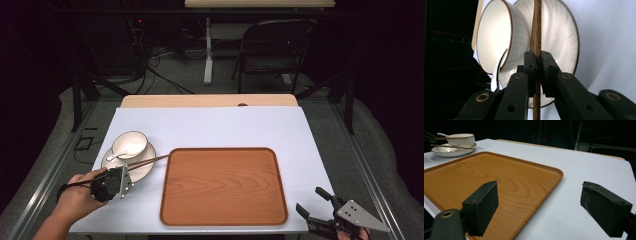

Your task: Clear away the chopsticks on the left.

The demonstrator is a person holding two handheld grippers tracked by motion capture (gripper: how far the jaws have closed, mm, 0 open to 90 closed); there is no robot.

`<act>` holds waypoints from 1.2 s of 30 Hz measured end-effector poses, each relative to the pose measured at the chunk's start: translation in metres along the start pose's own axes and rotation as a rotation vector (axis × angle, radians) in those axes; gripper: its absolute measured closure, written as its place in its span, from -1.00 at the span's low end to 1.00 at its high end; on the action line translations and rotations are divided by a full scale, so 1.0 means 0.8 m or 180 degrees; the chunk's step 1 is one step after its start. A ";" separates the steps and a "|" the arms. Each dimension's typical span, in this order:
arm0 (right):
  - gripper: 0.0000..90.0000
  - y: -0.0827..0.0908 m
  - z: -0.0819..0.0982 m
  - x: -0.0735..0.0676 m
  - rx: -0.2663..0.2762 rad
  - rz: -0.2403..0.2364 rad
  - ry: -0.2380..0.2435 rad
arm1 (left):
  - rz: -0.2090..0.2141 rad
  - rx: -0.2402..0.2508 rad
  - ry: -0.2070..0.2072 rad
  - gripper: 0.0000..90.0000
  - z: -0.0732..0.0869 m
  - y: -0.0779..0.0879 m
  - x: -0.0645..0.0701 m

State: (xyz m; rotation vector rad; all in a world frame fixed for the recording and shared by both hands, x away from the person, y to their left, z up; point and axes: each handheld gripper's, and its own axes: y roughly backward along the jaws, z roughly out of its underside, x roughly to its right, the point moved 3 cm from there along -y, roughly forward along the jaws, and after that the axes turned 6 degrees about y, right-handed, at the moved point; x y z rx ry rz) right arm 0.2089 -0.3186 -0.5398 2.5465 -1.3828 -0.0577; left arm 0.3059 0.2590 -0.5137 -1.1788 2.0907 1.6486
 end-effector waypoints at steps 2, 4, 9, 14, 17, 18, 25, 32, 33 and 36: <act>-0.68 0.000 0.000 0.000 0.0001 0.0000 0.0005 | 0.0101 0.0012 0.0156 0.87 -0.007 0.008 0.000; -0.68 0.000 0.000 0.000 -0.0001 0.0002 -0.0004 | 0.0199 0.0030 0.0281 0.88 -0.014 0.015 0.000; -0.68 0.001 0.001 0.002 0.0001 0.0013 -0.0017 | 0.0438 0.0153 0.0645 0.88 -0.037 0.029 0.003; -0.68 0.001 0.000 0.001 0.0009 0.0019 -0.0009 | 0.0753 0.0200 0.1112 0.88 -0.051 0.036 0.003; -0.68 0.001 0.000 0.000 0.0001 0.0025 -0.0016 | 0.0995 0.0214 0.1692 0.88 -0.062 0.040 0.003; -0.68 0.000 0.000 0.001 -0.0007 0.0026 -0.0029 | 0.1088 0.0211 0.1867 0.88 -0.066 0.042 0.003; -0.68 0.000 0.000 0.000 0.0011 0.0012 -0.0017 | 0.1813 0.0158 0.2786 0.88 -0.086 0.041 0.005; -0.68 0.002 0.001 0.001 0.0042 0.0024 -0.0027 | 0.2450 0.0089 0.3656 0.88 -0.107 0.035 0.011; -0.68 0.002 0.000 0.001 0.0050 0.0032 -0.0013 | 0.2494 0.0028 0.3720 0.88 -0.109 0.034 0.013; -0.68 0.001 0.000 0.000 0.0046 0.0035 0.0022 | 0.2600 -0.0107 0.3914 0.88 -0.114 0.028 0.018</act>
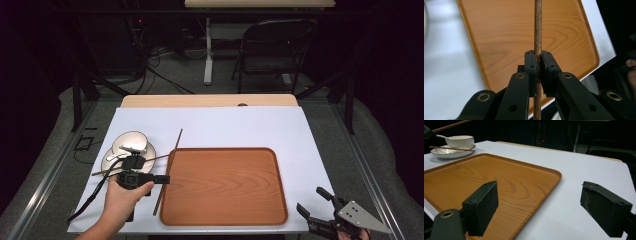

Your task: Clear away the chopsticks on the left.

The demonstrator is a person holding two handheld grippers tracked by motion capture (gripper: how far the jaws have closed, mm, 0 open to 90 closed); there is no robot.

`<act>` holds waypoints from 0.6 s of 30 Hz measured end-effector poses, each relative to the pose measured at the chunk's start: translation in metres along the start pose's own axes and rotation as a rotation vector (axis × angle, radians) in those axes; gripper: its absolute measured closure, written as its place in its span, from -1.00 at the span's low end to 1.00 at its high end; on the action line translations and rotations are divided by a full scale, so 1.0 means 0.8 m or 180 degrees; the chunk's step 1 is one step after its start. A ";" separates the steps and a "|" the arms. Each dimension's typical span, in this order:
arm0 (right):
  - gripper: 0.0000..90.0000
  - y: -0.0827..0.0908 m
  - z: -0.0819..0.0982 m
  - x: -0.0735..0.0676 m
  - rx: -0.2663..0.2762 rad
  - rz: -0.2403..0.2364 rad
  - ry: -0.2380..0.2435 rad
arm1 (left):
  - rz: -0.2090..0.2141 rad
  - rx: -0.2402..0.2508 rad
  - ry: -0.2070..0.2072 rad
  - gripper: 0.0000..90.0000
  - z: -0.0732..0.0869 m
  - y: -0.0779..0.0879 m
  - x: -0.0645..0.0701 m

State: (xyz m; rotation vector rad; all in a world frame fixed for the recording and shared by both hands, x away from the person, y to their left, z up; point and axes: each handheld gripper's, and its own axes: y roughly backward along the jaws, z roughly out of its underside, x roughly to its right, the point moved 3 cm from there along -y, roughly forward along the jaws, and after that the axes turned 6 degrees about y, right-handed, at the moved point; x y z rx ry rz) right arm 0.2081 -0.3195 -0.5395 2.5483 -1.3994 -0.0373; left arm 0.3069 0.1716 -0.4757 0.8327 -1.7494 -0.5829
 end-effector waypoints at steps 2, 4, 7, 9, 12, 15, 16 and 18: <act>-0.68 -0.001 0.000 -0.001 -0.0010 -0.0006 -0.0014 | -0.0014 -0.0020 0.0202 0.88 0.001 -0.012 -0.003; -0.68 -0.001 0.000 -0.001 -0.0010 -0.0004 -0.0012 | -0.0067 -0.0020 0.0248 0.88 0.001 -0.016 -0.006; -0.68 0.000 0.000 0.000 0.0009 0.0013 -0.0006 | -0.0193 -0.0026 0.0358 0.88 0.001 -0.031 -0.017; -0.68 0.001 0.000 0.000 0.0014 0.0015 -0.0007 | -0.0289 -0.0014 0.0440 0.87 0.000 -0.044 -0.027; -0.68 0.001 0.000 0.000 0.0017 0.0017 -0.0012 | -0.0350 -0.0032 0.0488 0.87 0.001 -0.053 -0.033; -0.68 0.001 0.000 0.000 0.0018 0.0013 -0.0019 | -0.0473 -0.0100 0.0546 0.87 0.004 -0.068 -0.041; -0.68 0.001 0.000 0.000 0.0019 0.0014 -0.0018 | -0.0510 -0.0116 0.0566 0.87 0.004 -0.072 -0.043; -0.68 0.001 0.000 0.000 0.0019 0.0014 -0.0016 | -0.0539 -0.0165 0.0549 0.87 0.005 -0.077 -0.045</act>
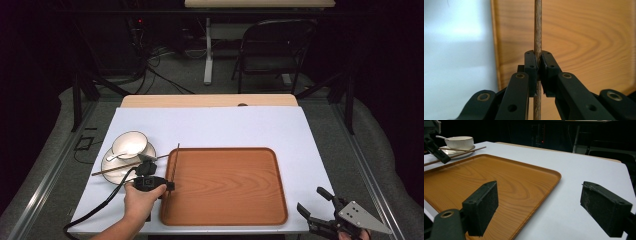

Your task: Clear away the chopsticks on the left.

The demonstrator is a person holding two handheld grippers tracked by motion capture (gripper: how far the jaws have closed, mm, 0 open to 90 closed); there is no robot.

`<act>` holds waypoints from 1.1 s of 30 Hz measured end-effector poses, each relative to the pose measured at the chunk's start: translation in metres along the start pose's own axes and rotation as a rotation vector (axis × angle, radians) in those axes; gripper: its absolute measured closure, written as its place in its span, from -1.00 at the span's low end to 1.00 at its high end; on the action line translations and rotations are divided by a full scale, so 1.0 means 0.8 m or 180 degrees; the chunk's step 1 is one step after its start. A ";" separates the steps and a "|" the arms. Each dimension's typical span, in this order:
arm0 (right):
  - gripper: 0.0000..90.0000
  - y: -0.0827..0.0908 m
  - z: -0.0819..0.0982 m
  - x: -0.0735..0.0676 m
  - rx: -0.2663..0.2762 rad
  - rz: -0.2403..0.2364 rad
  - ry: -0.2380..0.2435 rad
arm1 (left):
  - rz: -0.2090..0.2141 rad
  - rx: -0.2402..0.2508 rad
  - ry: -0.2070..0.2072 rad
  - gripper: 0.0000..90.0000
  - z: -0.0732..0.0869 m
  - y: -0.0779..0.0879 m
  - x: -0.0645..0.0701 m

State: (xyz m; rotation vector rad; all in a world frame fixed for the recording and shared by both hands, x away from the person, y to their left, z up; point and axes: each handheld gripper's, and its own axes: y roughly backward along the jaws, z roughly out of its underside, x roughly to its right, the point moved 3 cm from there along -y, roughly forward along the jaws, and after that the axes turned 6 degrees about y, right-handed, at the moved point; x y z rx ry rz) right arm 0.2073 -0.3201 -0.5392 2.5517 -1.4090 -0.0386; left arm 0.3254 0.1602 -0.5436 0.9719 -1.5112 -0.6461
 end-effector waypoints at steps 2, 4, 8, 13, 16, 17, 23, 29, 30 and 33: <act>-0.68 0.000 0.000 0.000 0.0008 -0.0001 0.0004 | -0.0017 -0.0011 0.0032 0.87 -0.001 -0.004 0.000; -0.68 0.000 0.000 0.000 0.0006 -0.0002 0.0000 | -0.0037 -0.0059 0.0030 0.87 -0.001 -0.008 -0.001; -0.68 0.000 0.000 0.000 0.0015 -0.0008 0.0000 | -0.0091 -0.0187 0.0036 0.87 0.002 -0.016 -0.002; -0.68 0.001 0.000 0.000 0.0016 -0.0015 -0.0022 | -0.0079 -0.0207 0.0057 0.84 0.004 -0.021 -0.001; -0.68 0.001 0.000 0.000 0.0018 -0.0015 -0.0015 | -0.0071 -0.0211 0.0050 0.86 0.004 -0.021 -0.001; -0.68 0.001 0.000 0.000 0.0016 -0.0015 -0.0018 | -0.0088 -0.0206 0.0016 0.86 0.004 -0.021 -0.002; -0.68 0.001 0.000 0.000 0.0015 -0.0011 -0.0026 | -0.0045 -0.0134 0.0001 0.80 0.004 -0.015 0.000; -0.68 0.001 0.000 0.000 0.0010 -0.0013 -0.0027 | -0.0003 0.0132 -0.0226 0.66 0.001 0.014 0.004; -0.68 0.001 0.000 0.000 0.0009 -0.0011 -0.0025 | 0.0000 0.0157 -0.0273 0.63 0.001 0.019 0.004; -0.68 0.000 0.000 0.000 0.0007 -0.0009 -0.0018 | 0.0049 0.0253 -0.0376 0.51 0.001 0.034 0.004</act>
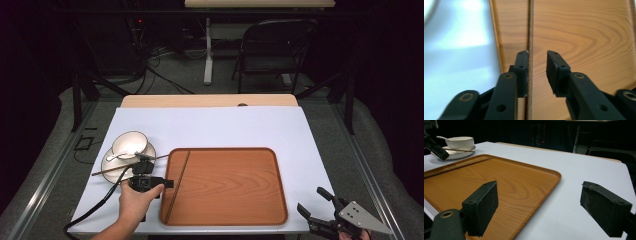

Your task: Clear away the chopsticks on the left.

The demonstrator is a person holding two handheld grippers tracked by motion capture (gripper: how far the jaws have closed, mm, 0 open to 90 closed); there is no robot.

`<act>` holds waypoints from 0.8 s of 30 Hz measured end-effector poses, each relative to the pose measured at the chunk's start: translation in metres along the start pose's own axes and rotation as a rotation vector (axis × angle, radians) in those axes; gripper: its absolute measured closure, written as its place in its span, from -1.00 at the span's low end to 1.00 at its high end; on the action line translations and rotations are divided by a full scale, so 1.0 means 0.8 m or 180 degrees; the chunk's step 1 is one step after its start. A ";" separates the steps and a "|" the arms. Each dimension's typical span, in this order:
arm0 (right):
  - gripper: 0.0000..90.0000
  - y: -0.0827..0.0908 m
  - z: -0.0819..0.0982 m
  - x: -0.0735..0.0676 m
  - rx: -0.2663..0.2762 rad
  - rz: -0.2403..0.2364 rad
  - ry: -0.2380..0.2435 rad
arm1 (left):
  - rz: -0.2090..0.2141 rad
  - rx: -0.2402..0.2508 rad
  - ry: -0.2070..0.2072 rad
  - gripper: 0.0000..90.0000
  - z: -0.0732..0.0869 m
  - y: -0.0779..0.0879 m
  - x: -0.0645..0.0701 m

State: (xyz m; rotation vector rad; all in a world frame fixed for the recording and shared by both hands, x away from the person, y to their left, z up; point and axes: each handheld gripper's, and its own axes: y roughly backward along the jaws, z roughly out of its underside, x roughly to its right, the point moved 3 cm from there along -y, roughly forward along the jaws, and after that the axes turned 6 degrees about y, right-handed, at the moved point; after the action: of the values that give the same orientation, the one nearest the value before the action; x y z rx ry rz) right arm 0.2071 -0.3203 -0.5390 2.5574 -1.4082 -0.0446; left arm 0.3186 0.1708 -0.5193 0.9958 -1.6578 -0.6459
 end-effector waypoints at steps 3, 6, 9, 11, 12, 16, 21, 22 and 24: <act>-0.68 0.000 0.000 0.000 -0.0004 0.0000 -0.0006 | 0.0071 0.0133 -0.0160 0.36 0.000 0.013 0.001; -0.68 0.000 0.000 0.000 -0.0003 0.0000 -0.0004 | 0.0035 0.0325 -0.0418 0.22 0.001 0.025 0.000; -0.68 0.000 0.000 0.000 -0.0005 0.0000 -0.0005 | -0.0113 0.0420 -0.0754 0.14 0.004 0.033 -0.004; -0.68 0.000 0.000 0.000 -0.0006 0.0002 -0.0009 | -0.0221 0.0487 -0.0988 0.08 0.007 0.037 -0.007; -0.68 0.000 0.000 0.000 -0.0005 0.0003 -0.0011 | -0.0267 0.0510 -0.1079 0.08 0.009 0.039 -0.007; -0.68 -0.001 0.000 0.001 -0.0010 0.0008 -0.0016 | -0.0675 0.0567 -0.1510 0.04 0.020 0.046 -0.014; -0.68 0.000 0.000 0.000 -0.0009 0.0009 -0.0012 | -0.1010 0.0706 -0.1850 -0.11 0.024 0.053 -0.023; -0.68 -0.001 0.000 0.001 -0.0015 0.0011 -0.0014 | -0.1073 0.0770 -0.1931 -0.17 0.025 0.054 -0.024; -0.68 -0.001 0.000 0.001 -0.0021 0.0012 -0.0019 | -0.1171 0.0837 -0.2051 -0.20 0.026 0.059 -0.028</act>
State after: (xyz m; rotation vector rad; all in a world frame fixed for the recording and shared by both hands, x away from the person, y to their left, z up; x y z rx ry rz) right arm 0.2078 -0.3207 -0.5393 2.5513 -1.4127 -0.0564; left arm 0.2875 0.2125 -0.4984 1.3986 -2.1772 -1.0969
